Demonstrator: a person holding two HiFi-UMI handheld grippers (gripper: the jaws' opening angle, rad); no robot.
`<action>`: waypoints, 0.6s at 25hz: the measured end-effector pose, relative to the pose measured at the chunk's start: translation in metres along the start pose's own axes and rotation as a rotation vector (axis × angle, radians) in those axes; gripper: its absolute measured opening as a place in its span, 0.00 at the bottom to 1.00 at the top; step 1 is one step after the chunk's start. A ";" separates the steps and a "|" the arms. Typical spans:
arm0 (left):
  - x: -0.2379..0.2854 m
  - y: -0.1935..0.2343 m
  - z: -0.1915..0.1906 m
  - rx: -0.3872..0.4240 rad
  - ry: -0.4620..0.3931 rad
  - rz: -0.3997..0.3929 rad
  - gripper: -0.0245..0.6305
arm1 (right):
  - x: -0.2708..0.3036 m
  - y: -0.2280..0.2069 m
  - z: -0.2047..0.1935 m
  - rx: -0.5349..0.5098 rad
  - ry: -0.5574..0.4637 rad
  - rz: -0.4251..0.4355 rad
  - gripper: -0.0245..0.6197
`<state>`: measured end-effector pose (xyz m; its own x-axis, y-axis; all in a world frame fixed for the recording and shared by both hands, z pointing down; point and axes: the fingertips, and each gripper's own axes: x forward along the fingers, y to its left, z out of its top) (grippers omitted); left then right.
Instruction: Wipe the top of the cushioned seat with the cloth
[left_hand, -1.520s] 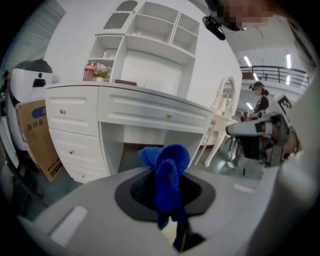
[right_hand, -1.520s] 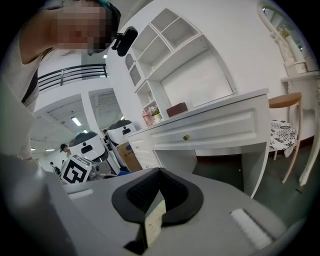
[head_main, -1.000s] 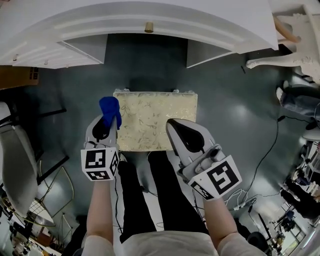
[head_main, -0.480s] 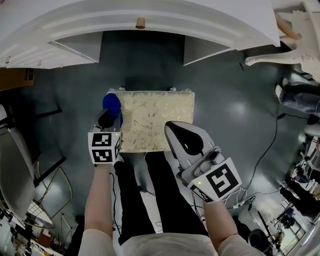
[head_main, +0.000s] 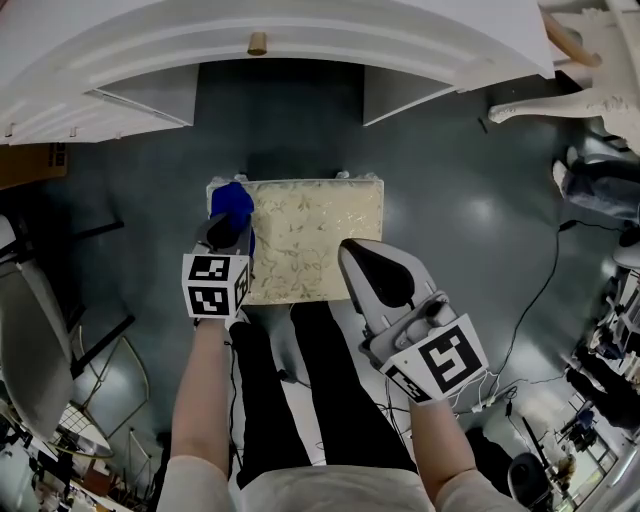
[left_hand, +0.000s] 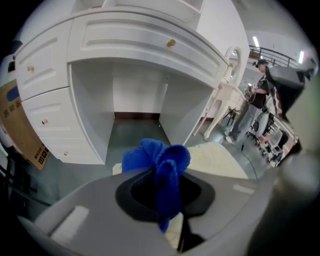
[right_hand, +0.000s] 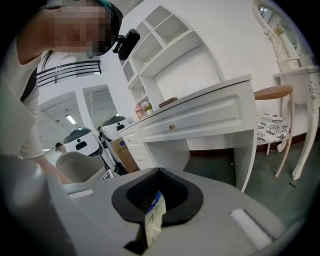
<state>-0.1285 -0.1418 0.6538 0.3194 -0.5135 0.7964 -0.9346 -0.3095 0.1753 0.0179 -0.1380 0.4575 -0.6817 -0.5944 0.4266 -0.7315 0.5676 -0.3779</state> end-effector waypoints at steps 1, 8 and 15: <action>0.002 -0.005 0.001 0.006 0.001 -0.006 0.11 | -0.002 -0.003 0.000 0.001 -0.002 -0.008 0.04; 0.018 -0.046 0.006 0.057 0.014 -0.057 0.11 | -0.021 -0.029 -0.002 0.019 -0.015 -0.065 0.04; 0.031 -0.075 0.013 0.088 0.027 -0.085 0.11 | -0.041 -0.051 -0.007 0.046 -0.025 -0.104 0.04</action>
<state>-0.0466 -0.1446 0.6583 0.3915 -0.4609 0.7965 -0.8866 -0.4208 0.1923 0.0826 -0.1386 0.4650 -0.6019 -0.6634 0.4447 -0.7979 0.4759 -0.3700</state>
